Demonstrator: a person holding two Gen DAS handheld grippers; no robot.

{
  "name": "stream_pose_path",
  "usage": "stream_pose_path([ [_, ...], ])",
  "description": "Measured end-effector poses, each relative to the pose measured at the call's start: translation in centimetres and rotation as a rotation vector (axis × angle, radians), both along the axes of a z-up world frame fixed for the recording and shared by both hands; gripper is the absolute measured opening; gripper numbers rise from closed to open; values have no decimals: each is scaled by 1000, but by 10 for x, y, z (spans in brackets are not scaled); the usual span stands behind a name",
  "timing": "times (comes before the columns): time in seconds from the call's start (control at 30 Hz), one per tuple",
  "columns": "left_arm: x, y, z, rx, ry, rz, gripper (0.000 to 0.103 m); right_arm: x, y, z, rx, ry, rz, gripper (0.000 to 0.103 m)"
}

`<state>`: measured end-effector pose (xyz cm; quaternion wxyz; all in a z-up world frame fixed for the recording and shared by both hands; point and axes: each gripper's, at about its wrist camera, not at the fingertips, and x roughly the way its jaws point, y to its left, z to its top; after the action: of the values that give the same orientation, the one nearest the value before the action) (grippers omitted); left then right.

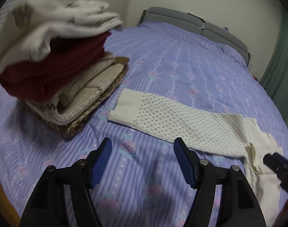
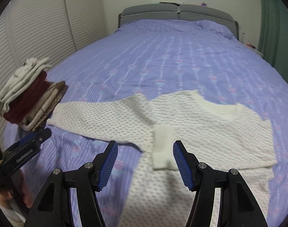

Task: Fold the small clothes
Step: 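Move the left tool to the cuff of the other sleeve, then grasp the sleeve cuff with the left tool and fold it across the body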

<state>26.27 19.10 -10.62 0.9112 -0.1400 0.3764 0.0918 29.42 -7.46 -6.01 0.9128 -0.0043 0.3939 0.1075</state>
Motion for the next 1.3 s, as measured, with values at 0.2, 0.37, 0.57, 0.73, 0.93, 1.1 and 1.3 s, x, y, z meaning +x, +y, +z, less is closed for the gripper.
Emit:
stream_pose_path([
  [0.2,21,13,-17,-65,35,34,55,22,31,-15,-9,37,52,61],
  [0.37,35,22,-29,-142,55,74,52,32,46,-23,-1,58,70,61],
  [0.57,46,25,-35,-183,31,122,52,32,46,-31,5,86,76,61],
  [0.73,59,11,-32,-107,28,127,30,27,30,-30,3,89,44,61],
  [0.93,51,4,-1,-108,-38,100,8,22,1,-19,7,72,-20,61],
  [1.1,22,-12,58,1,-177,70,8,11,-30,-3,34,45,-76,61],
  [1.3,18,-40,90,139,-260,-37,8,-6,-62,16,78,9,-131,61],
])
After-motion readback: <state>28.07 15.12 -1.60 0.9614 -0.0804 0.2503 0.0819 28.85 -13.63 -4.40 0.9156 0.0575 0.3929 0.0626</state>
